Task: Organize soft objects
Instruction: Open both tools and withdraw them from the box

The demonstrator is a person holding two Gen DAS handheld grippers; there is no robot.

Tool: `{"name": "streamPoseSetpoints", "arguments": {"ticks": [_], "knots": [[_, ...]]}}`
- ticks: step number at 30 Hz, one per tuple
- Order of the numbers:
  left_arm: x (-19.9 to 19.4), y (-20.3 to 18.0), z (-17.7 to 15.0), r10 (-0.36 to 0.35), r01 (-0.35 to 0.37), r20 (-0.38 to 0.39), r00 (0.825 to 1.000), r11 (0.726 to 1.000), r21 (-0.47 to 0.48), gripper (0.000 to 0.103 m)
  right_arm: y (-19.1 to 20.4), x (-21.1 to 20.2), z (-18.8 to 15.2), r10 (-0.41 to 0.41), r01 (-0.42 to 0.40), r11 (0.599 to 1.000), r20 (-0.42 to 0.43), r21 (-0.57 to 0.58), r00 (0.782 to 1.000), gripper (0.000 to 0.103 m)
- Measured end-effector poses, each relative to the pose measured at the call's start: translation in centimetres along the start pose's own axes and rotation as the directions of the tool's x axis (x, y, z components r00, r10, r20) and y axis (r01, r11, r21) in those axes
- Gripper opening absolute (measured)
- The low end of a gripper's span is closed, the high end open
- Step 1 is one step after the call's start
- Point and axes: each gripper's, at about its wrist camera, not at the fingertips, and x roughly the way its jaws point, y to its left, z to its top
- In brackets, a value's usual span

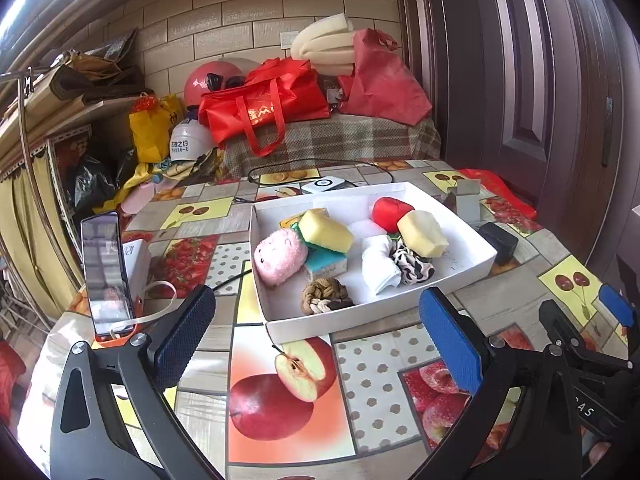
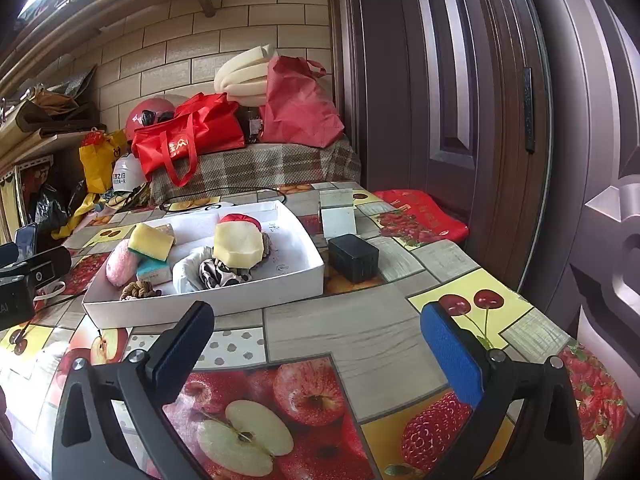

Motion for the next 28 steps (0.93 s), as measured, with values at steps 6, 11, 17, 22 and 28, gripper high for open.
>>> {"name": "streamPoseSetpoints", "arguments": {"ticks": [6,11,17,22,28], "knots": [[0.8,0.0,-0.2,-0.023,0.022,-0.057,0.998,1.000,-0.020,0.103,-0.1,0.0,0.0,0.001,-0.001,1.000,-0.003,0.002,1.000,0.103],[1.1,0.4,-0.2,-0.001,-0.001,-0.070,0.998,0.999,-0.033,0.103,-0.1,0.0,0.0,0.001,-0.001,1.000,-0.003,0.003,1.000,0.103],[1.2,0.6,-0.4,-0.009,0.007,-0.078,0.997,0.999,-0.034,0.103,0.0,0.0,0.0,0.000,0.000,1.000,-0.004,0.003,1.000,0.103],[1.5,0.6,-0.6,-0.016,0.013,-0.094,0.995,0.999,-0.033,0.103,-0.1,0.0,0.0,0.001,-0.001,1.000,-0.005,0.004,1.000,0.103],[1.7,0.6,-0.9,-0.029,0.025,-0.103,0.994,0.999,-0.041,0.103,-0.1,0.0,0.0,0.001,-0.001,1.000,-0.005,0.004,1.000,0.103]]}}
